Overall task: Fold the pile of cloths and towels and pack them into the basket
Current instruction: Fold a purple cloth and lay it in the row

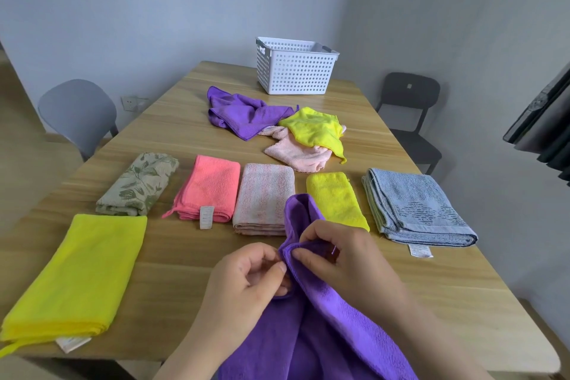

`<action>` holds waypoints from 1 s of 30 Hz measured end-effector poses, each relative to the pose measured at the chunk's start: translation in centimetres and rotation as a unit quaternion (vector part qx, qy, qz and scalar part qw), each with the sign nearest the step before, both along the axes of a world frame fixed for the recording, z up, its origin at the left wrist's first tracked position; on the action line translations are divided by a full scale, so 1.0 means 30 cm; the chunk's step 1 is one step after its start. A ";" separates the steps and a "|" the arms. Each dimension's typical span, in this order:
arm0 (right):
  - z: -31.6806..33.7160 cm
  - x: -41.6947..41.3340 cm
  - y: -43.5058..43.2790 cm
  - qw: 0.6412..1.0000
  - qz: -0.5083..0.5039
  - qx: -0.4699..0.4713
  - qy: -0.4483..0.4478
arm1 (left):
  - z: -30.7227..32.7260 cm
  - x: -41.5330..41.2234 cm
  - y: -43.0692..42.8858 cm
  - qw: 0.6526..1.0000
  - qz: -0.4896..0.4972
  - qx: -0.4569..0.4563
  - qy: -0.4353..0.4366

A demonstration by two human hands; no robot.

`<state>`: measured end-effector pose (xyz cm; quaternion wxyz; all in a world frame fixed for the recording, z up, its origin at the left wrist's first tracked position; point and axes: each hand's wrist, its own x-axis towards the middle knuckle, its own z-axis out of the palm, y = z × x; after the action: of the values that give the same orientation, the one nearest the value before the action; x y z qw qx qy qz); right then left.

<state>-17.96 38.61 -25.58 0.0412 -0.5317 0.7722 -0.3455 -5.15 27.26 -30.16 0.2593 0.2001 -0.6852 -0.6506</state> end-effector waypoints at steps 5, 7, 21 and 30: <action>0.006 -0.005 0.000 1.000 0.004 -0.001 0.007 | 0.007 0.000 0.000 1.000 -0.004 -0.023 -0.013; 0.004 -0.008 -0.003 1.000 0.006 0.000 0.015 | 0.014 0.001 0.002 0.999 -0.007 -0.041 -0.018; 0.036 -0.047 -0.003 0.999 0.033 0.020 0.032 | 0.041 -0.017 -0.060 0.978 -0.019 -0.205 -0.023; 0.201 -0.180 0.079 0.990 -0.013 0.084 0.111 | 0.198 -0.051 -0.269 0.931 0.126 -0.341 -0.028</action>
<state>-23.35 40.99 -19.56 -0.0046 -0.5516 0.8048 -0.2192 -6.68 19.18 -24.24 0.3721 0.2024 -0.8423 -0.3335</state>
